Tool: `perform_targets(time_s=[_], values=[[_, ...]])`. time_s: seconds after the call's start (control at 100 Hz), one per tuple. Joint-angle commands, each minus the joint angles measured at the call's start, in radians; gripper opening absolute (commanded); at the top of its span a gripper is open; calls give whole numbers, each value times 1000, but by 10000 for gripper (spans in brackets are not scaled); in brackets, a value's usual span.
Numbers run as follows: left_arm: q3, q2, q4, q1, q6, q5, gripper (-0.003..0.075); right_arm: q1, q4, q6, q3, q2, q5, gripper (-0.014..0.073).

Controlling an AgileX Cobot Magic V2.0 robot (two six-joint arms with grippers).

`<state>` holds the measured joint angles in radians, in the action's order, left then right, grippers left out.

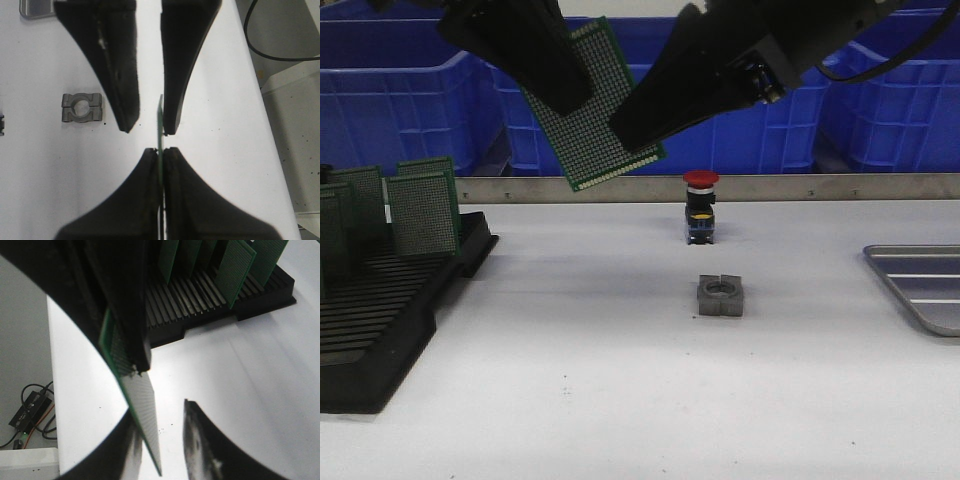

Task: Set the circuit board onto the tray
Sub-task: 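Grasp the board's lower edge with the right gripper beside the left, then open the left gripper and carry the board toward the tray with right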

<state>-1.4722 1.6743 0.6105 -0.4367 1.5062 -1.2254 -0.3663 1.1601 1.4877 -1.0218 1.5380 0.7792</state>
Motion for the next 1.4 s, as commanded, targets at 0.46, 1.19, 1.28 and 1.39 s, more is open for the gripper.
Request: perform_targets(time_s=[0.46,1.19,1.28,1.39], values=[[-31,-47,69,-7,-10,-41,381,0,52,11,-33,-32,61,-69],[-31,-47,69,-7,-10,-41,554,398,-100,-156,-33,-141,288,-69],[-31,-47,69,-7,-10,-41,554,491,-100,-216,-33,-129,265,-69],[-31,-47,69,-7,-10,-41,554,601,-100,-295,-33,-95,238,-69]])
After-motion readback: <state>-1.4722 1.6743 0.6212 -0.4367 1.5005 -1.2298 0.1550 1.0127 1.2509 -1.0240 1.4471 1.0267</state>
